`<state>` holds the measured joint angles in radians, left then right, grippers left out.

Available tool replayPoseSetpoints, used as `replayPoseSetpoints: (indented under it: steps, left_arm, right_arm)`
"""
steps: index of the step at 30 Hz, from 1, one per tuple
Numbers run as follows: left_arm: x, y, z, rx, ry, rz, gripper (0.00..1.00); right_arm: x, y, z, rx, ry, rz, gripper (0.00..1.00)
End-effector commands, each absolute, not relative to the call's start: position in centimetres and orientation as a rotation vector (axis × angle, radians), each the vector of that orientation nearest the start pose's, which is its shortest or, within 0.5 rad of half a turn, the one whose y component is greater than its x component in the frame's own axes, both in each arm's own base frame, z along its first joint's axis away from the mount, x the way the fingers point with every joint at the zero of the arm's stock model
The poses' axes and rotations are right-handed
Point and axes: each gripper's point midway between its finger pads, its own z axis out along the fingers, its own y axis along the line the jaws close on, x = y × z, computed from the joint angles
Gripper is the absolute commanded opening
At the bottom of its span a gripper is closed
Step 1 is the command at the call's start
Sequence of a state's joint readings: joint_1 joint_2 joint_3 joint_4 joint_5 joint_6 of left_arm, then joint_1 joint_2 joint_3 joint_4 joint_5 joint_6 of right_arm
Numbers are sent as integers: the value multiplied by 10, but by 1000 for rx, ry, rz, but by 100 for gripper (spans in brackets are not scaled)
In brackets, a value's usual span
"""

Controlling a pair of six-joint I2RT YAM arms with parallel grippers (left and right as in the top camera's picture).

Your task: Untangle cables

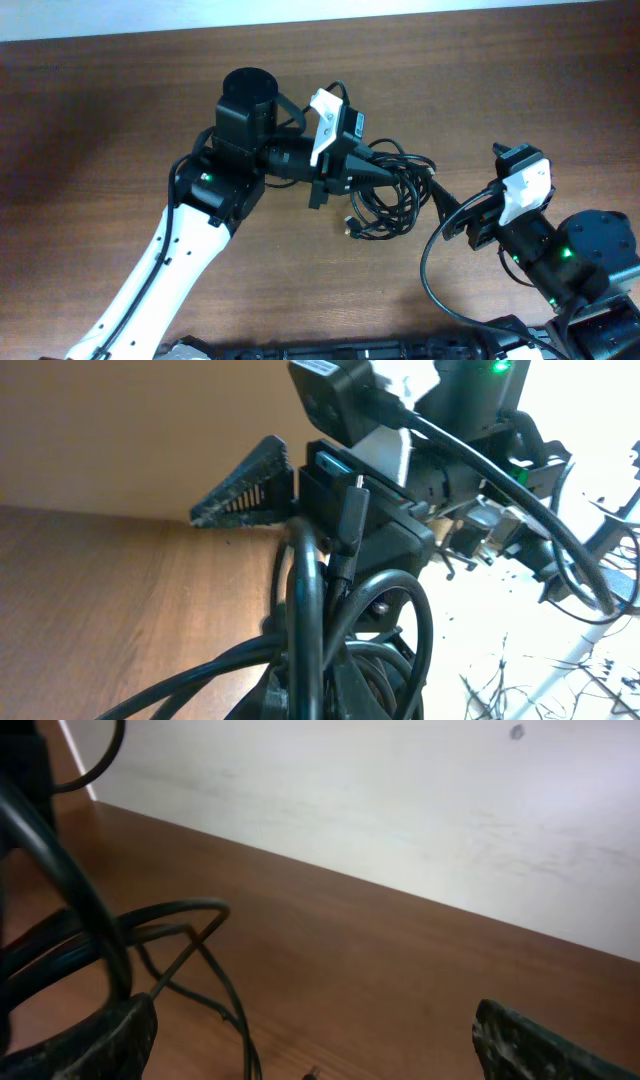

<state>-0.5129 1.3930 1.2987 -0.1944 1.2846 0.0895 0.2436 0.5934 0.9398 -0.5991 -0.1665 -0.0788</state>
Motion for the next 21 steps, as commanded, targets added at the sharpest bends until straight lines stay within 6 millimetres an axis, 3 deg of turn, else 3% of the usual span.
replayPoseSetpoints:
  steps: [1, 6, 21]
  left_arm:
    - [220, -309, 386, 1349, 1279, -1376, 0]
    - [236, -305, 383, 1297, 1328, -1314, 0]
    - [206, -295, 392, 1410, 1198, -1488, 0]
  right_arm:
    - [226, 98, 342, -453, 1774, 343, 100]
    - [219, 109, 341, -502, 1767, 408, 100]
    - [224, 110, 361, -498, 1681, 400, 99]
